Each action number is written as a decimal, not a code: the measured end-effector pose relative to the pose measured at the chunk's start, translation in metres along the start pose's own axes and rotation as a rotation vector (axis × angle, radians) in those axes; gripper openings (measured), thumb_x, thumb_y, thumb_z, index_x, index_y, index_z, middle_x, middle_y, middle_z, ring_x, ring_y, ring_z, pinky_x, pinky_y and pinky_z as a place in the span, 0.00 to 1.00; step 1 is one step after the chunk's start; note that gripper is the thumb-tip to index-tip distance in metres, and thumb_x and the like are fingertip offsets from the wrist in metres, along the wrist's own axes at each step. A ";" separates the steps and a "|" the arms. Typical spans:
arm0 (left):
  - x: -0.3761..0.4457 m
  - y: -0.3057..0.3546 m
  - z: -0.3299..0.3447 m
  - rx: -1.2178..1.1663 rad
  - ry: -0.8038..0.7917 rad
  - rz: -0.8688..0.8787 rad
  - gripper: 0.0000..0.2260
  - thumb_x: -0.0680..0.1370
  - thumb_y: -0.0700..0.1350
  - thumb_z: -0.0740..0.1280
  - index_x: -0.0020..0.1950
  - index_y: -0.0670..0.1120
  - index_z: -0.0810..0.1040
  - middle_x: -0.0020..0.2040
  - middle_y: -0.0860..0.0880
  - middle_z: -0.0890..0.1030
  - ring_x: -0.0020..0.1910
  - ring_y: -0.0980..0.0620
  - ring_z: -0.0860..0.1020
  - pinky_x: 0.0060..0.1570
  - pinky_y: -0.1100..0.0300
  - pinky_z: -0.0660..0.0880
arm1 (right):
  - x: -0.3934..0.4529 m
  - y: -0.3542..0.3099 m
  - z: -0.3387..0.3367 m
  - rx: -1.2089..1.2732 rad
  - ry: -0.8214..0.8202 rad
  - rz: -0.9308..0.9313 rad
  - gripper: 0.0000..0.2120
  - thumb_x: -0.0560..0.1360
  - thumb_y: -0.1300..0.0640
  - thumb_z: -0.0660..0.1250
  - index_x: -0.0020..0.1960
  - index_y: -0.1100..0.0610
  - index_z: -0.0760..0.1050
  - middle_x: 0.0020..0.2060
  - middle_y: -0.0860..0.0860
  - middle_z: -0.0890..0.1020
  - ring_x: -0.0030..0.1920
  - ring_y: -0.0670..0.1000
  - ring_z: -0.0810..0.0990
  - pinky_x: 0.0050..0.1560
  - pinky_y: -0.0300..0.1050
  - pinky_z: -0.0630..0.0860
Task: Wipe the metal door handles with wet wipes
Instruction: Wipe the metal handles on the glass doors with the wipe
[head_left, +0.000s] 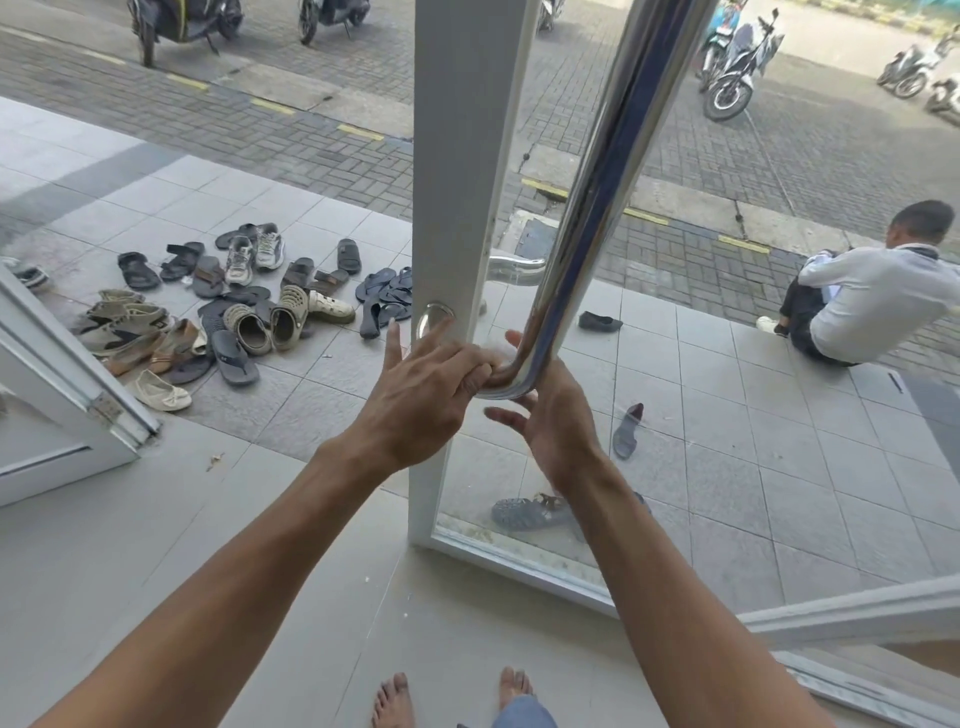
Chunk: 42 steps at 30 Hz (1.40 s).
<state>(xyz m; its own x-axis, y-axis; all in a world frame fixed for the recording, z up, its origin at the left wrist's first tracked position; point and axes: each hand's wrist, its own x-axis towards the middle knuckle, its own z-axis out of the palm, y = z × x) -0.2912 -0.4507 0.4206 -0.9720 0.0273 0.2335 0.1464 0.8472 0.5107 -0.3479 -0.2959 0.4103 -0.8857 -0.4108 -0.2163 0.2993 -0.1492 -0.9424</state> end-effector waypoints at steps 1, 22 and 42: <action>0.001 0.004 0.000 -0.025 -0.008 -0.021 0.13 0.85 0.51 0.51 0.62 0.54 0.73 0.66 0.54 0.76 0.77 0.50 0.58 0.74 0.35 0.42 | 0.006 -0.003 -0.002 0.048 -0.077 0.041 0.18 0.81 0.47 0.57 0.64 0.53 0.77 0.61 0.58 0.81 0.56 0.56 0.82 0.53 0.52 0.80; -0.018 0.022 0.010 -1.267 0.298 -0.766 0.13 0.83 0.44 0.57 0.58 0.40 0.80 0.50 0.43 0.85 0.50 0.47 0.82 0.59 0.51 0.77 | -0.002 0.001 -0.005 0.155 -0.116 0.199 0.21 0.82 0.54 0.55 0.63 0.70 0.75 0.54 0.64 0.83 0.53 0.59 0.84 0.60 0.53 0.79; -0.039 0.087 0.016 -0.696 0.068 -0.400 0.24 0.80 0.67 0.47 0.68 0.57 0.70 0.71 0.44 0.69 0.70 0.46 0.68 0.66 0.46 0.68 | -0.051 -0.062 0.004 0.047 0.238 -0.356 0.10 0.81 0.58 0.63 0.55 0.57 0.82 0.50 0.53 0.85 0.52 0.49 0.82 0.54 0.44 0.79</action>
<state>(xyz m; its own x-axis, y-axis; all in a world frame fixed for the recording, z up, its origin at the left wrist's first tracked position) -0.2432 -0.3700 0.4426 -0.9649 -0.2599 -0.0380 -0.1079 0.2602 0.9595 -0.3196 -0.2694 0.4809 -0.9922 -0.1083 0.0625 -0.0289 -0.2877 -0.9573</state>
